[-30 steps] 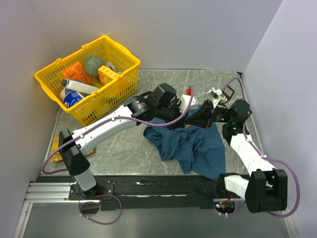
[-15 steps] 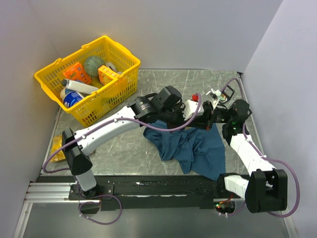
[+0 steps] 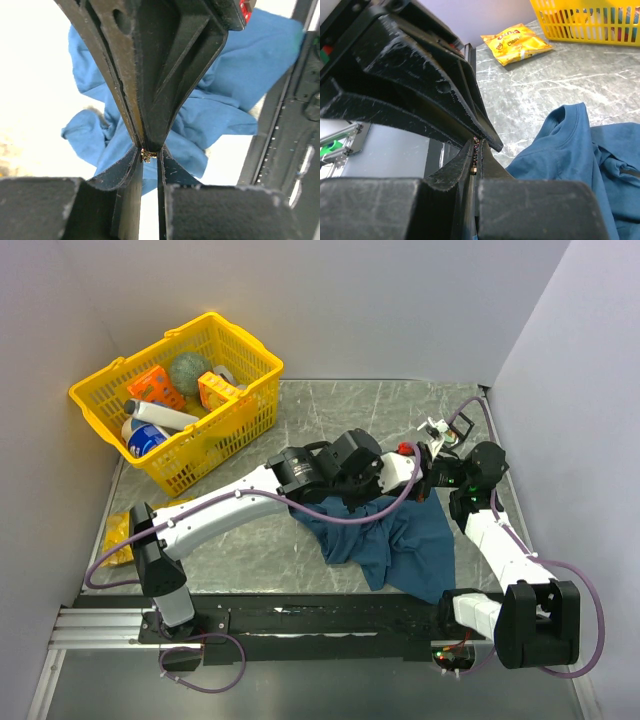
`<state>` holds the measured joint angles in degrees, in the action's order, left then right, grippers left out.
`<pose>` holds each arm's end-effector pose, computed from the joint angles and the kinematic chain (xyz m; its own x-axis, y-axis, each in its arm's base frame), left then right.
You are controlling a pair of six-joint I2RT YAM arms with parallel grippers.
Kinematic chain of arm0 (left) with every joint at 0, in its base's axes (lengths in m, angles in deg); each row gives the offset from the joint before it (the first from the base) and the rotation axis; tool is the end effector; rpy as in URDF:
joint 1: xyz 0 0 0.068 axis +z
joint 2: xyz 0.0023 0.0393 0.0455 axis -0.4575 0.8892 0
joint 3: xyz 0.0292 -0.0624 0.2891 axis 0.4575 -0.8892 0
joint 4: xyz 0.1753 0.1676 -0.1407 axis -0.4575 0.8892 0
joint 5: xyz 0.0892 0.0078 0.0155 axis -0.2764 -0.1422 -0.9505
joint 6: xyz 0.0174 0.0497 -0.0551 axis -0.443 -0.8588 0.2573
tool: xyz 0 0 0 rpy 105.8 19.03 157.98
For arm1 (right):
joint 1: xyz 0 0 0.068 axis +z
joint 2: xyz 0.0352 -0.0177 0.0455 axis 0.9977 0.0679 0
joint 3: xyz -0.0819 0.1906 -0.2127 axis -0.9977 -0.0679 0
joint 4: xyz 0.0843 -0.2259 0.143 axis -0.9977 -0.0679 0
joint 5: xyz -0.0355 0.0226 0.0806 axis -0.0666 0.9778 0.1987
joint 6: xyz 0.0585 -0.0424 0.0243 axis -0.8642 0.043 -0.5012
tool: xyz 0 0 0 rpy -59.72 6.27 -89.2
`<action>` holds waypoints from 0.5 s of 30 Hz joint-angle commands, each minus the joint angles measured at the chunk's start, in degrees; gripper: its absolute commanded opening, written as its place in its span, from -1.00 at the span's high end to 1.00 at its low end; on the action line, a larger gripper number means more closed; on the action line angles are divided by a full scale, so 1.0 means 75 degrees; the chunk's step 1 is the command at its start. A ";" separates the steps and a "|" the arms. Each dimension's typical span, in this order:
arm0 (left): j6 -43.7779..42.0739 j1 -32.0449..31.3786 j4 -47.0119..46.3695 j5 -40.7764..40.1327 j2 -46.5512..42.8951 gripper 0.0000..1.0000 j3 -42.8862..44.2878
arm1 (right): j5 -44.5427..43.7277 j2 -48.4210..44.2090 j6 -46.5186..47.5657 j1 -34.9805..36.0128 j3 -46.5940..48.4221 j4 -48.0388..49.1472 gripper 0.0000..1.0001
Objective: Remove the brooch from the garment
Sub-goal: Close the brooch.
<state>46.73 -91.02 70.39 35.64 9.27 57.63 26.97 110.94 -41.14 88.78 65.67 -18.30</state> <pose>0.1882 -0.3862 0.3903 -0.0710 0.6595 -0.7483 0.9469 0.2805 0.1573 0.2280 0.0752 0.3289 -0.3446 0.0220 -0.9385 -0.9386 0.0102 0.3449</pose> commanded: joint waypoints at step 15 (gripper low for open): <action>-0.0720 -0.0518 -0.0037 0.0325 0.0555 0.08 0.0643 | 0.0598 -0.0074 -0.1119 0.0217 0.0163 0.0909 1.00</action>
<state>42.36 -93.16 74.78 33.21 11.78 61.06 27.41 111.62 -47.15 88.74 65.54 -16.03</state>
